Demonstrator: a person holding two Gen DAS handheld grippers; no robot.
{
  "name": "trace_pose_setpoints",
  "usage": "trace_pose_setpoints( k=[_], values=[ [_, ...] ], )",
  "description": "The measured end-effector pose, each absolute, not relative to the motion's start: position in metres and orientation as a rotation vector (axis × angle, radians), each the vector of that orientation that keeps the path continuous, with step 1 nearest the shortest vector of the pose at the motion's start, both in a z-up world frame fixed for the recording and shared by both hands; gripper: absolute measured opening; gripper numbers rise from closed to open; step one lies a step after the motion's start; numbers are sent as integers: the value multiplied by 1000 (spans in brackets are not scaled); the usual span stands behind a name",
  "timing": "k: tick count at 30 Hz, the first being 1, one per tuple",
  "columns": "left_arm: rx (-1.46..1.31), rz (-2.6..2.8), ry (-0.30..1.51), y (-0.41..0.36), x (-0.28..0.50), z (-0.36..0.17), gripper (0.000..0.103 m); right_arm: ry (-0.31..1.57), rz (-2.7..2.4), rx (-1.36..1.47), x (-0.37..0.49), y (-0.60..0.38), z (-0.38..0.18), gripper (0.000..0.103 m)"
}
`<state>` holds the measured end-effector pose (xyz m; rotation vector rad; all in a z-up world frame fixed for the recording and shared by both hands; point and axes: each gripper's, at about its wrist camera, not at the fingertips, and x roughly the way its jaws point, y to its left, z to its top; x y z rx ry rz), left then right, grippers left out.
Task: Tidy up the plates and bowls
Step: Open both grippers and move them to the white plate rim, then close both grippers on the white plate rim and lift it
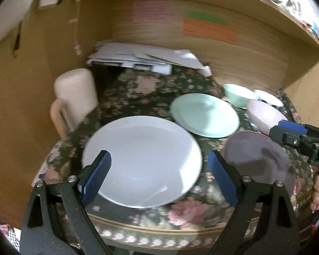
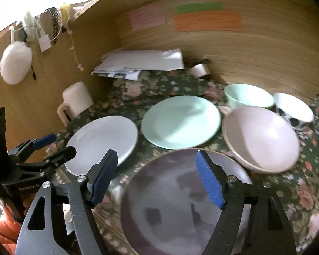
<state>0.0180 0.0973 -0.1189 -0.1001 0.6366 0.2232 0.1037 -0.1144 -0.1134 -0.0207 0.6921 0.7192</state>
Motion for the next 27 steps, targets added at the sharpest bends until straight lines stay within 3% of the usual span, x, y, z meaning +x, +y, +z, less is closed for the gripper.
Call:
trace_pose_setpoints(
  k=[22,24,26,27],
  values=[
    [-178,340,702,197,18,-158,95,856,768,-231,140,-6,-144,73],
    [-188,331,711,200,20,-161,95,887,769,-239,146,-1,-149,72],
    [-189,316,712,200,22,-164,92,917,775,-248,151,3,-154,56],
    [-181,311,708,199,21,-164,89,933,775,-258,153,5,-157,53]
  ],
)
